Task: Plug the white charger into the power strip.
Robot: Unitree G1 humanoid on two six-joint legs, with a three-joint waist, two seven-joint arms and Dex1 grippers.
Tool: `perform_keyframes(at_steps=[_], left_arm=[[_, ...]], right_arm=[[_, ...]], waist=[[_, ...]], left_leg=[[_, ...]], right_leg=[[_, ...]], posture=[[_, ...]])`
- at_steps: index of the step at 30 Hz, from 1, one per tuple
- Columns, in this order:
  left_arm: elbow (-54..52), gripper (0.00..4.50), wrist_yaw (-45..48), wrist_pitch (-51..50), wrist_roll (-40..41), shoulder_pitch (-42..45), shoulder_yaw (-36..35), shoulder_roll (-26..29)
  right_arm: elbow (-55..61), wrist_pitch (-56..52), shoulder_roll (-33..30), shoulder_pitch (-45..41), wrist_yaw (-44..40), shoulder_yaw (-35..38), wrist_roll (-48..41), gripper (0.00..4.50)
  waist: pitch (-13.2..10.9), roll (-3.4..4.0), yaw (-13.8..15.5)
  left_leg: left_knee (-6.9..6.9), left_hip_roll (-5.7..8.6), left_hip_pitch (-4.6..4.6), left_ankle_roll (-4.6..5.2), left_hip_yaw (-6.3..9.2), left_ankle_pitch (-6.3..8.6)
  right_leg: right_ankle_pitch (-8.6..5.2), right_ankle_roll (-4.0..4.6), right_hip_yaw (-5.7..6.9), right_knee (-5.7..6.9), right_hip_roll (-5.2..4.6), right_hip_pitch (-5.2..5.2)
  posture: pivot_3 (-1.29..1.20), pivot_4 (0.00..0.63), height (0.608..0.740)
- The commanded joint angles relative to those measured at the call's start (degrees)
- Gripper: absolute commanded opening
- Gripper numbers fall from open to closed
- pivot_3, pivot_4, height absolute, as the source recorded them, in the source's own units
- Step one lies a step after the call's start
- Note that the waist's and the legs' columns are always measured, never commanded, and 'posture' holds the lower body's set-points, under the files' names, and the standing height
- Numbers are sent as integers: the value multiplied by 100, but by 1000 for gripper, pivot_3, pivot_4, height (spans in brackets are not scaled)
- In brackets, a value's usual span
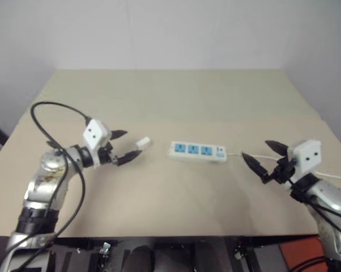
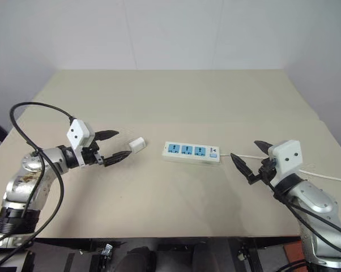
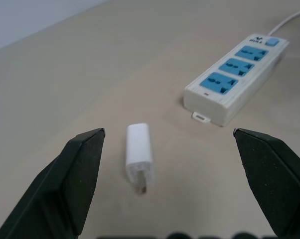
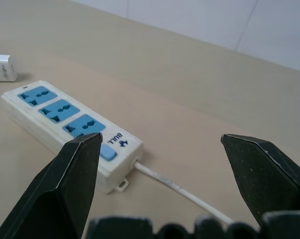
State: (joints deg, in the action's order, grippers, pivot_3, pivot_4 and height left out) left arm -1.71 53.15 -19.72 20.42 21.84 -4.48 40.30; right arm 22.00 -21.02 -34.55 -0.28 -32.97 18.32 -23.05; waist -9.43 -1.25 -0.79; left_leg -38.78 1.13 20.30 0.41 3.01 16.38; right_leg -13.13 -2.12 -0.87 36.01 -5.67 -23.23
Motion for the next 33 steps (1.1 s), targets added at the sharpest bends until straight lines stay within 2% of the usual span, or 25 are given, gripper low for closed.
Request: perform_keyframes(at_steps=[1,8,24,33], left_arm=[[58,4500,86,135,21,142,-210,156],[331,4500,550,210,68,258,-184,429],[272,4500,821,140,209,340,-132,281],[189,4500,870,60,233,382,-2,140]], right_arm=[[-66,228,-96,-225,-91,17,42,4481],[-206,359,-154,-256,-282,6,96,4481],[-231,461,-293,-162,-598,-70,187,4481],[-1679,1073,-709,-1018,-1343,-555,532,4481]], waist=[[-1,0,2],[-2,1,-1],[-2,1,-6],[-3,0,-28]], left_leg=[[0,0,0,0,0,0],[1,-2,1,1,-2,0],[0,-3,1,1,-1,0],[-2,-5,0,1,-9,0]], right_leg=[[0,0,0,0,0,0],[0,1,0,-1,1,-1],[1,1,0,1,1,-2],[2,2,-1,2,4,-1]], posture=[[0,150,740],[0,150,740],[0,150,740],[0,150,740]])
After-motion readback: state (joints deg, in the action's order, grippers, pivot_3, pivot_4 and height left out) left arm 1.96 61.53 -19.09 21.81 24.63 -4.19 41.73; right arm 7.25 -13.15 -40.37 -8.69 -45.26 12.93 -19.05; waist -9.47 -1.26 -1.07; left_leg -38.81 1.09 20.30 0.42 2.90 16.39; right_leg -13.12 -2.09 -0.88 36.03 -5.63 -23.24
